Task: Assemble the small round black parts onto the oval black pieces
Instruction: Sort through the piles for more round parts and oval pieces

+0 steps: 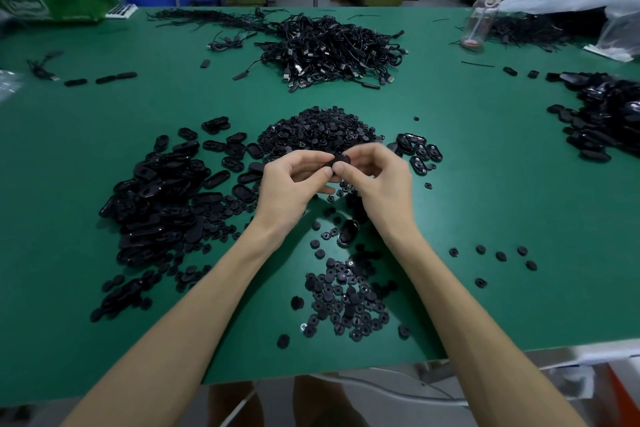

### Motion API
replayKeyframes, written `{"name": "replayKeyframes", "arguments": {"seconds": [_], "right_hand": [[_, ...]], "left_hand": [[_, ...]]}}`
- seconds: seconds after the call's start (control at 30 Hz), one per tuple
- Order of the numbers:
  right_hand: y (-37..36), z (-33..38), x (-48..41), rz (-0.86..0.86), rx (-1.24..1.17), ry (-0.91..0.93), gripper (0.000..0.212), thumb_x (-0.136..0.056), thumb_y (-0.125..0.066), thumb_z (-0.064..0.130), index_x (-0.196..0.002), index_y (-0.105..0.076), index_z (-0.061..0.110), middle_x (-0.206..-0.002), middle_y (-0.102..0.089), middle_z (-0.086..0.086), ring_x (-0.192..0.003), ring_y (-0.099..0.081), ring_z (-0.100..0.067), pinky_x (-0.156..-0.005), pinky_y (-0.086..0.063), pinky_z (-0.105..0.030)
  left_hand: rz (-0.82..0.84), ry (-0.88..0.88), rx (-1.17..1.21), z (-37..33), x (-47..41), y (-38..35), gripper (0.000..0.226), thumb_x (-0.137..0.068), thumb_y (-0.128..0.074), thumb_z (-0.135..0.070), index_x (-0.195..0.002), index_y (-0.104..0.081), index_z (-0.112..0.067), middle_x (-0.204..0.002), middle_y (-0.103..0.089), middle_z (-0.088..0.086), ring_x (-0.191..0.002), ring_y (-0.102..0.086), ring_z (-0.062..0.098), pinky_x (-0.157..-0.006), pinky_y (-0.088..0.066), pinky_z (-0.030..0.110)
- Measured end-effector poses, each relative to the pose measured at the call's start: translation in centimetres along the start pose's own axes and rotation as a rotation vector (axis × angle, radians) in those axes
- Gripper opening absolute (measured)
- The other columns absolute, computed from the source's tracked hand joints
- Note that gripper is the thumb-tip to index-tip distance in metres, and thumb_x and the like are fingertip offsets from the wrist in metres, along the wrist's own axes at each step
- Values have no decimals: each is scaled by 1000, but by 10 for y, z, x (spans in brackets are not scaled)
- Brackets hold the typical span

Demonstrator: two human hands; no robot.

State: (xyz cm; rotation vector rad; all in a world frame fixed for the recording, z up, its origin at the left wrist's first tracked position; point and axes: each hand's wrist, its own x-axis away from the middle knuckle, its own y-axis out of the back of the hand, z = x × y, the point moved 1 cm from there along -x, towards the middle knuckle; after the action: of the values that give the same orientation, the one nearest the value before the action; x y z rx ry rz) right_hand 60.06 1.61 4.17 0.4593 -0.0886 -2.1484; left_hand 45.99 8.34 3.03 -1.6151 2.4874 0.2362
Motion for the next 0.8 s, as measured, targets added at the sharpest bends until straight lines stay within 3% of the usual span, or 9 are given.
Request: {"name": "replayKeyframes", "arguments": {"seconds": [0.13, 0.27, 0.43, 0.6, 0.8], "right_hand": [[-2, -4, -2, 13, -15, -40, 14, -82, -86, 17, -81, -73, 22, -75, -76, 5, -69, -67, -7, -68, -54, -26], [-2, -6, -3, 25, -36, -50, 7, -87, -82, 16, -85, -77, 20, -73, -75, 4, -66, -64, -9, -64, -56, -31], [-5, -6, -2, 38, -5, -42, 3, -90, -79, 16, -90, -77, 15, -75, -75, 5, -68, -67, -5, -69, -58, -30], [-8, -3, 2, 68, 41, 15, 1, -91, -76, 11, -90, -75, 10, -69, -72, 11, -62, -64, 6, -62, -46, -10], [-9, 1, 5, 60, 88, 63, 2, -91, -76, 10, -91, -75, 9, -70, -70, 14, -64, -63, 8, -62, -46, -8]], "left_hand": [[26, 18, 7, 0, 1, 0, 17, -93, -73, -1, -110, -72, -1, -96, -79, 11, -90, -78, 23, -74, -62, 30], [21, 32, 19, 1, 0, 0, 15, -93, -73, -1, -108, -72, 0, -94, -78, 14, -87, -77, 26, -73, -62, 29], [2, 54, 5, 4, -2, 0, 14, -94, -71, 2, -107, -73, -2, -91, -78, 11, -85, -77, 25, -80, -63, 32], [-43, 36, -55, 4, -2, -2, 19, -92, -68, 7, -101, -75, -7, -90, -79, 8, -83, -77, 23, -81, -63, 32], [-51, 27, -74, 1, -2, -3, 18, -91, -67, 8, -101, -75, -4, -95, -78, 13, -87, -76, 31, -84, -64, 39]]}}
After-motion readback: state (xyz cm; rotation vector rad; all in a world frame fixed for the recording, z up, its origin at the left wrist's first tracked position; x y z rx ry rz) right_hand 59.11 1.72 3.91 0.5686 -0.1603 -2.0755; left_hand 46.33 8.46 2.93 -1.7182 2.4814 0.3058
